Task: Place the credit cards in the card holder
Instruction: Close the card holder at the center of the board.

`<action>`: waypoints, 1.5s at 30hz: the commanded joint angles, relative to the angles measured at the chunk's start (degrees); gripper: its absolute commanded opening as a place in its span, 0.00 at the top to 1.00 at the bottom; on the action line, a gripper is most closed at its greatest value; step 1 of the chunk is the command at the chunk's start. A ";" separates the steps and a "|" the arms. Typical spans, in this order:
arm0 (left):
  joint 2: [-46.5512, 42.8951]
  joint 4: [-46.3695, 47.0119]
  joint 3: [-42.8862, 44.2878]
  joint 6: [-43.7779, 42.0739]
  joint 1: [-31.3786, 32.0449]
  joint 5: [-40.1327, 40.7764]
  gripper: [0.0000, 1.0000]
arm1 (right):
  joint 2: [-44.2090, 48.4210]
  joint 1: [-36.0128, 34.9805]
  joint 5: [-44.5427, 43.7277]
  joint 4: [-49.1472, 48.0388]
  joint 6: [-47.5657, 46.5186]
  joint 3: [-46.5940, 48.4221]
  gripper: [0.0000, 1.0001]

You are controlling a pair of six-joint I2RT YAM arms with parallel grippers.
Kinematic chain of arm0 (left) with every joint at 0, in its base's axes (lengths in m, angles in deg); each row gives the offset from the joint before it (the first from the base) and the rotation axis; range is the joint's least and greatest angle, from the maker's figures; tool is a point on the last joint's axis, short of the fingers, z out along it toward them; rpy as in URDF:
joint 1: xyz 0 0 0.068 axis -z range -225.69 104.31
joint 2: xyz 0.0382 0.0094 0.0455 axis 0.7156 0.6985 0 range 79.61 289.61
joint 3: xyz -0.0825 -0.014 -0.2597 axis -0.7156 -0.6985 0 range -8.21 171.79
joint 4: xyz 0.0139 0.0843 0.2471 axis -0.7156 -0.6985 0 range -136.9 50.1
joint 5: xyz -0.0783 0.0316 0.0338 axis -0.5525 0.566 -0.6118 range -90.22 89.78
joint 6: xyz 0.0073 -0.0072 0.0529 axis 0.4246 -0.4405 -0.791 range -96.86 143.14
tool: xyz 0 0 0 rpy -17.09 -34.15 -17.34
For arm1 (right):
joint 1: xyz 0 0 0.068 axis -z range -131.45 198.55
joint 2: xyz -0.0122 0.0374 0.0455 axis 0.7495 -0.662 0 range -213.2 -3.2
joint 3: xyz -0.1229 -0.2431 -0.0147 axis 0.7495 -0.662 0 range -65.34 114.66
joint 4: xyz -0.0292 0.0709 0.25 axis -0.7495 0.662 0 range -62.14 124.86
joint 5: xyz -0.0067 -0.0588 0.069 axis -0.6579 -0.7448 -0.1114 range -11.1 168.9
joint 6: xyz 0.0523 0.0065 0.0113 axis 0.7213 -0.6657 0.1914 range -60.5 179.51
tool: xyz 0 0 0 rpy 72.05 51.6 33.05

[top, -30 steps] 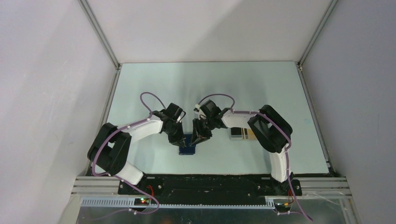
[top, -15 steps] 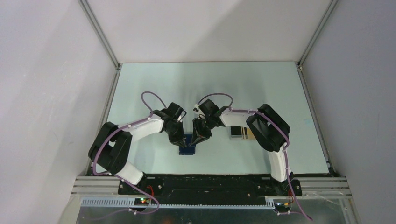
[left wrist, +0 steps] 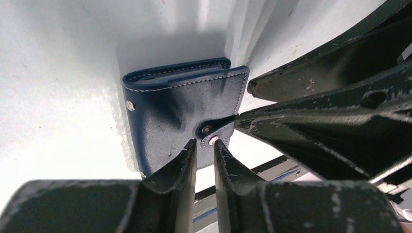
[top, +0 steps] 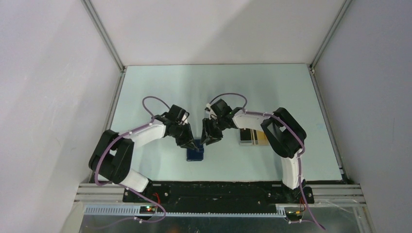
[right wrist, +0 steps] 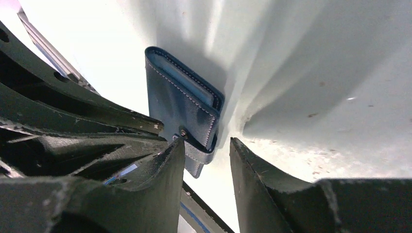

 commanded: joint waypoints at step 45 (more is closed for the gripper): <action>1.74 7.12 -0.93 -0.33 -1.31 -5.24 0.99 | -6.82 -0.22 1.52 2.58 -2.13 3.47 0.64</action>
